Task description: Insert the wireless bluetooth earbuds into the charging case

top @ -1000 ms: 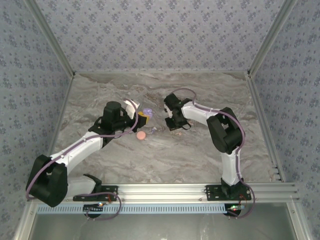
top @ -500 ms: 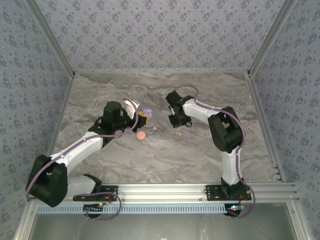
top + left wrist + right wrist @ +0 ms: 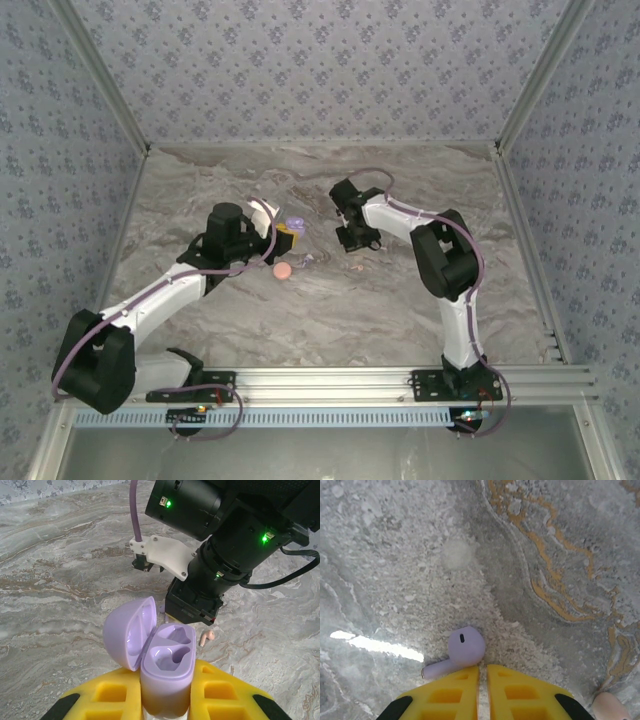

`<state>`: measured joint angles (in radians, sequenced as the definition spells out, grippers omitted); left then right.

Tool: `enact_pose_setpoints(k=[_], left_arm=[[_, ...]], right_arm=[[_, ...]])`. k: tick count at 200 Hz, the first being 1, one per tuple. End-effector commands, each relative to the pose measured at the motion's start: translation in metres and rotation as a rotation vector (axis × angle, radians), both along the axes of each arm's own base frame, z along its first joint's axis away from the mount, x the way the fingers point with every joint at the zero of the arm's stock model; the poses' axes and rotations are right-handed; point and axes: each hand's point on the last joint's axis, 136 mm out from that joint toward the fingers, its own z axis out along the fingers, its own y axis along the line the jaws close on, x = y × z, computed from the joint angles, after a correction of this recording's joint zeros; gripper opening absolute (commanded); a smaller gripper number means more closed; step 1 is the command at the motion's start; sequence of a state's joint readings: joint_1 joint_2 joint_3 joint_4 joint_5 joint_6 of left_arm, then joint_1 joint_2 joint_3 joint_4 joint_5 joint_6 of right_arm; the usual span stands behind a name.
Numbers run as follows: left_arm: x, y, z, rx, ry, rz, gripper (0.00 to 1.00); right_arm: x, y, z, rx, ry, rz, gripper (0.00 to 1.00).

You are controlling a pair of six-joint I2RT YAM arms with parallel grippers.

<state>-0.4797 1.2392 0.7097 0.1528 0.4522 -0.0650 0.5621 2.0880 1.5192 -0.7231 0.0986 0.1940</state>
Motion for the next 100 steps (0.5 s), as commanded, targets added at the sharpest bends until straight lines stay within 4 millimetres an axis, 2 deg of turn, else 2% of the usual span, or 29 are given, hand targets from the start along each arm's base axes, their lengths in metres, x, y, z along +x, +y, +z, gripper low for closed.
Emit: enact_pose_setpoints(k=[1, 53, 100], left_arm=[[0.000, -0.003, 0.011, -0.012, -0.026, -0.009, 0.18], [0.001, -0.003, 0.012, -0.014, -0.029, -0.007, 0.18], [-0.001, -0.002, 0.015, -0.012, -0.033, -0.006, 0.18]], right_arm=[[0.005, -0.008, -0.004, -0.048, 0.005, -0.012, 0.13], [0.012, -0.022, 0.005, -0.115, -0.033, -0.038, 0.15], [0.003, -0.010, 0.029, 0.039, -0.047, -0.055, 0.17]])
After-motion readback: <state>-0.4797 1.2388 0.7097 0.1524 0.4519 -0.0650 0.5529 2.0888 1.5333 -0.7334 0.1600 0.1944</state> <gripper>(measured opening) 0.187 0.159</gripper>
